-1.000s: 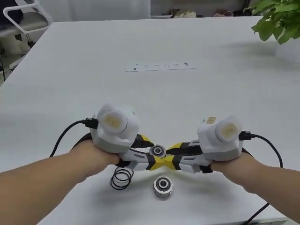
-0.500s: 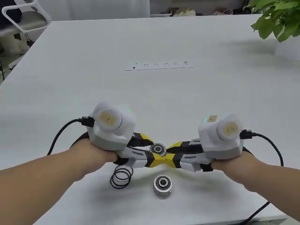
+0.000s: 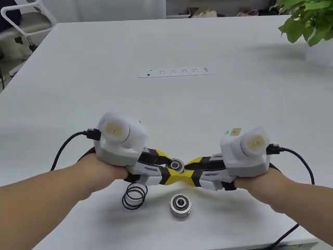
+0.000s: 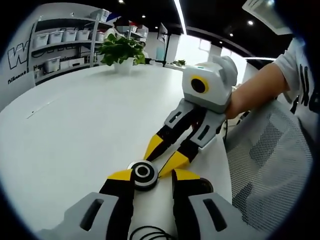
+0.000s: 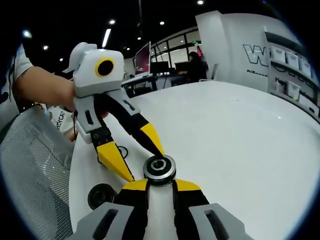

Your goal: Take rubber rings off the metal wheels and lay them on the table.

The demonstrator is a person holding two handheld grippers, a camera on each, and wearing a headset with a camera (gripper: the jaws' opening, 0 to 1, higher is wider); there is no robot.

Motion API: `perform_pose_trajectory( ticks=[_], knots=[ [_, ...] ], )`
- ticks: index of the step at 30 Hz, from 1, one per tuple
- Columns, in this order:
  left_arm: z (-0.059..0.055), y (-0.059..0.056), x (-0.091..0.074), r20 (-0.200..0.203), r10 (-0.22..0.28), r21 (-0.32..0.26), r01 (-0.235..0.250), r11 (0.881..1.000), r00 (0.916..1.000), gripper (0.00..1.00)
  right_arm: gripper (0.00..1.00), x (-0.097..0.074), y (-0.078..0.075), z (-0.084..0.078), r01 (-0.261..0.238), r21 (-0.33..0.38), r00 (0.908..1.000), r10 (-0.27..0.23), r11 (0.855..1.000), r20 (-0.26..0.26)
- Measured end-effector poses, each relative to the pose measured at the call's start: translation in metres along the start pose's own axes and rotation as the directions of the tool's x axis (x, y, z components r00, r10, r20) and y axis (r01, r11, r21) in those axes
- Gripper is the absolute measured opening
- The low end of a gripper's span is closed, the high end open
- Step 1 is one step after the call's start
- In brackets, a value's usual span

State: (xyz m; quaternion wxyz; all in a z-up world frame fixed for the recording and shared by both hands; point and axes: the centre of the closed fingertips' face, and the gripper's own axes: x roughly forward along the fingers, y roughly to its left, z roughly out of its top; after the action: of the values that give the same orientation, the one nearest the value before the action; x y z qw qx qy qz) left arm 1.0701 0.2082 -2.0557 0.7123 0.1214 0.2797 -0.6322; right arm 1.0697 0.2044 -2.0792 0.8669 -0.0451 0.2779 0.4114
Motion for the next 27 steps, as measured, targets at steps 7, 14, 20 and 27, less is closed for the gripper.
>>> perform_pose_trajectory(
  ticks=[7, 14, 20, 27],
  knots=[
    [0.001, 0.006, 0.002, 0.007, 0.047, -0.018, -0.047, 0.999, 0.9989, 0.16, 0.16, 0.0, 0.001, 0.0, 0.001, -0.006, 1.0, -0.001, 1.0, 0.001],
    [-0.001, 0.01, 0.004, -0.021, 0.122, 0.12, -0.119, 0.986, 0.9923, 0.1, 0.16, 0.0, 0.001, 0.0, 0.002, -0.006, 1.0, -0.002, 1.0, 0.002],
    [-0.004, 0.009, 0.004, -0.036, 0.161, 0.16, -0.153, 0.975, 0.9864, 0.07, 0.16, 0.0, 0.001, 0.0, 0.006, -0.003, 1.0, -0.006, 1.0, 0.002],
    [-0.005, 0.013, 0.003, -0.021, 0.168, 0.139, -0.163, 0.977, 0.9856, 0.07, 0.16, 0.001, 0.001, 0.0, 0.014, -0.005, 0.9999, -0.014, 1.0, -0.007]
  ],
)
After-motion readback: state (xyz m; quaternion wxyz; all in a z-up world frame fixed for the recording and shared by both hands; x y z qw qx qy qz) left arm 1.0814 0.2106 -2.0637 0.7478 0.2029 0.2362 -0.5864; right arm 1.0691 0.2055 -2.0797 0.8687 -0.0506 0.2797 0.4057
